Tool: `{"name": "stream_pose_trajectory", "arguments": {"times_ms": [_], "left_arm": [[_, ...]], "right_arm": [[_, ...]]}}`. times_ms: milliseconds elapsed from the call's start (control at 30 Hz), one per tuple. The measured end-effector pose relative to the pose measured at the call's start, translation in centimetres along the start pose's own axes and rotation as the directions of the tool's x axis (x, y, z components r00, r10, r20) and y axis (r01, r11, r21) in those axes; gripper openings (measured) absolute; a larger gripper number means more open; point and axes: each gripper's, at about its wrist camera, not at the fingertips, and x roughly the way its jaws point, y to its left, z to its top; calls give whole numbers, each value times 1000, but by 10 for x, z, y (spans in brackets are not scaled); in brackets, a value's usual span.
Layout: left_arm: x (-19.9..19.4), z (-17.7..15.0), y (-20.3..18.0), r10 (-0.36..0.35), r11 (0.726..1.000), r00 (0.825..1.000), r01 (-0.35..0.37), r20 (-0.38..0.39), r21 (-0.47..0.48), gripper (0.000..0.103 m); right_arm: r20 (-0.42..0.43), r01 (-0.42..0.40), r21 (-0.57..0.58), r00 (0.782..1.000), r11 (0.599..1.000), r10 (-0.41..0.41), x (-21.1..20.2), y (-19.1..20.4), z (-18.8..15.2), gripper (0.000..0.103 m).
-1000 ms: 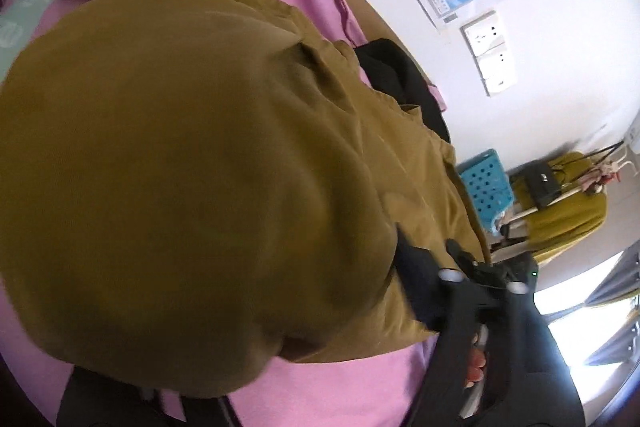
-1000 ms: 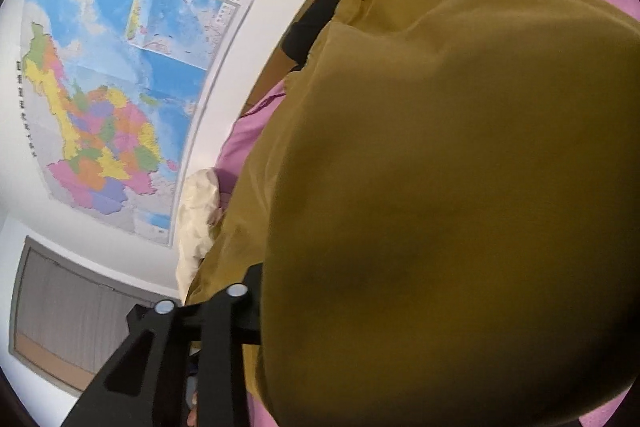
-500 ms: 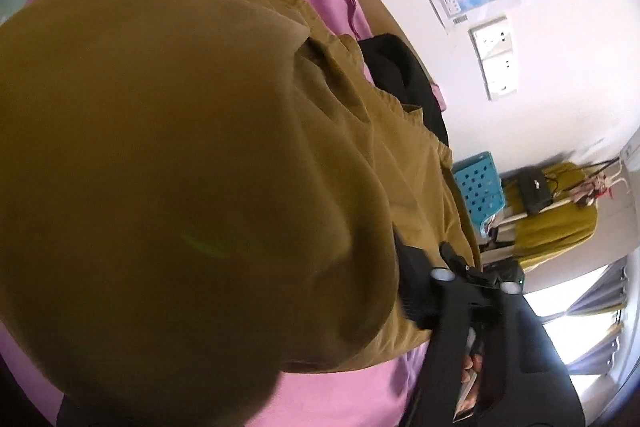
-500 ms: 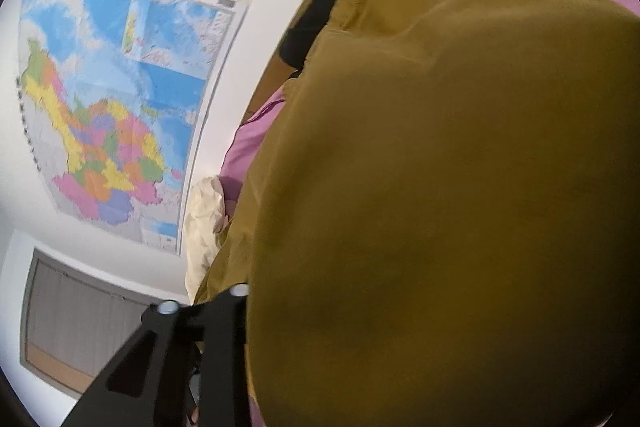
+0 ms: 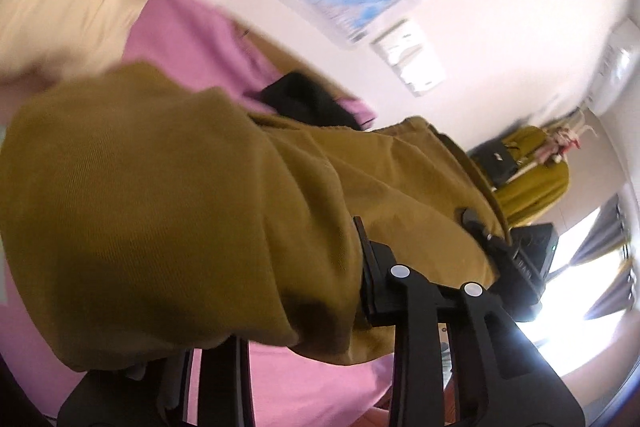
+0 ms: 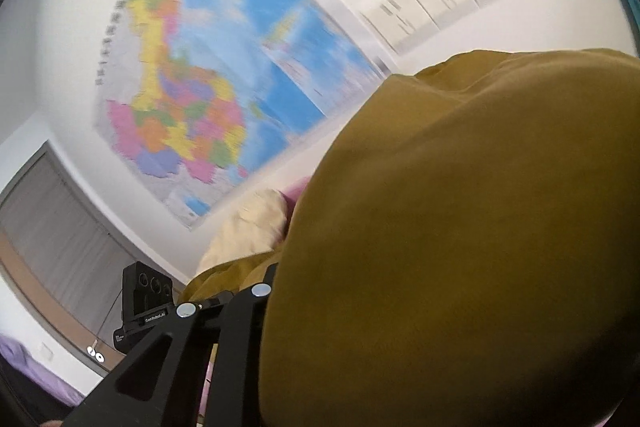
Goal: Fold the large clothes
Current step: 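Lift the folded shirt with both grippers and carry it toward the clothes stack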
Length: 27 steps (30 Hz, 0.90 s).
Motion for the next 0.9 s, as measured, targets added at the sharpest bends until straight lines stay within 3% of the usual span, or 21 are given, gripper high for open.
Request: {"name": "stream_pose_trajectory", "arguments": {"times_ms": [200,400,700,900], "left_arm": [[-39,28,-39,-9,994,997,0,80,106,29],[-87,58,-55,45,982,978,-81,203,173,28],[-169,114,-39,195,947,905,-274,379,167,29],[-222,158,-7,280,919,823,-379,494,111,29]], "right_arm": [[68,-89,-102,993,991,96,-27,33,32,18],[78,-190,-152,976,970,204,6,70,67,18],[5,-344,-201,936,917,352,104,145,93,18],[-51,-441,-221,896,870,441,182,196,103,18]]}}
